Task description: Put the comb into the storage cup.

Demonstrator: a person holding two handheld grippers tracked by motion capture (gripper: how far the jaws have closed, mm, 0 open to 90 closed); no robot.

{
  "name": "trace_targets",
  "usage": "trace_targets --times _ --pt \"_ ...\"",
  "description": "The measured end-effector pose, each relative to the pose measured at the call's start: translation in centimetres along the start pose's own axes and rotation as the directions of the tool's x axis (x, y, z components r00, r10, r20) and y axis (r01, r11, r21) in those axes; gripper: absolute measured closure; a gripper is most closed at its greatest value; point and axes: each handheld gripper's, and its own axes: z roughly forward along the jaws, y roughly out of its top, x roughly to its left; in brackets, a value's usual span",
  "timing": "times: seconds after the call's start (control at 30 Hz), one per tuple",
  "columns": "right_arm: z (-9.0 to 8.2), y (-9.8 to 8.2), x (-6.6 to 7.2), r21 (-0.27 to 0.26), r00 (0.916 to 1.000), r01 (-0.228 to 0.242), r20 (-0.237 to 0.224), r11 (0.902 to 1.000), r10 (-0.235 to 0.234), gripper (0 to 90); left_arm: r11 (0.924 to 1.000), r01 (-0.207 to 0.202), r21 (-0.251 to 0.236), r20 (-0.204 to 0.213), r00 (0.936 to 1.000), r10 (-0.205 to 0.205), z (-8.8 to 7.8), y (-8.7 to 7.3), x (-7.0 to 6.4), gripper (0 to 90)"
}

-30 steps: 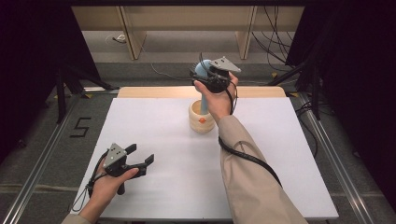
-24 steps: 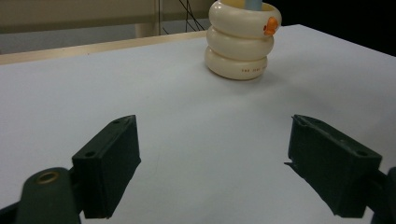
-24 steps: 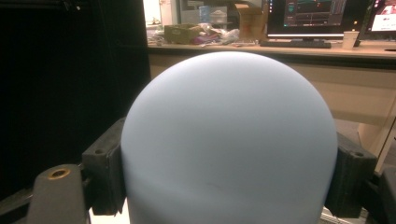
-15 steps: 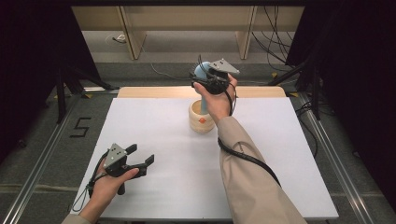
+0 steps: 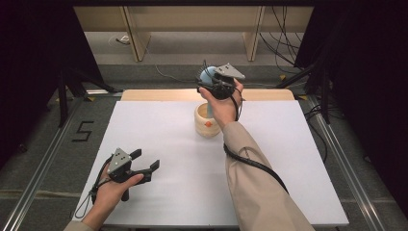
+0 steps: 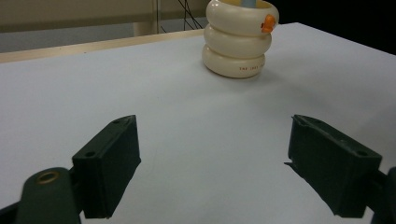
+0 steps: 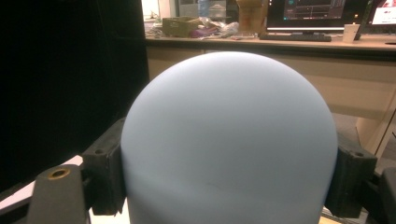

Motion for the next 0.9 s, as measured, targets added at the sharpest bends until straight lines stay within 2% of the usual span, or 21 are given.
trace_targets --times 0.9 --pt "0.7 -2.3 -0.1 0.036 0.9999 0.012 0.001 0.9993 -0.012 20.4 1.0000 0.000 0.004 0.007 1.0000 0.000 0.1 -0.1 -0.1 16.3"
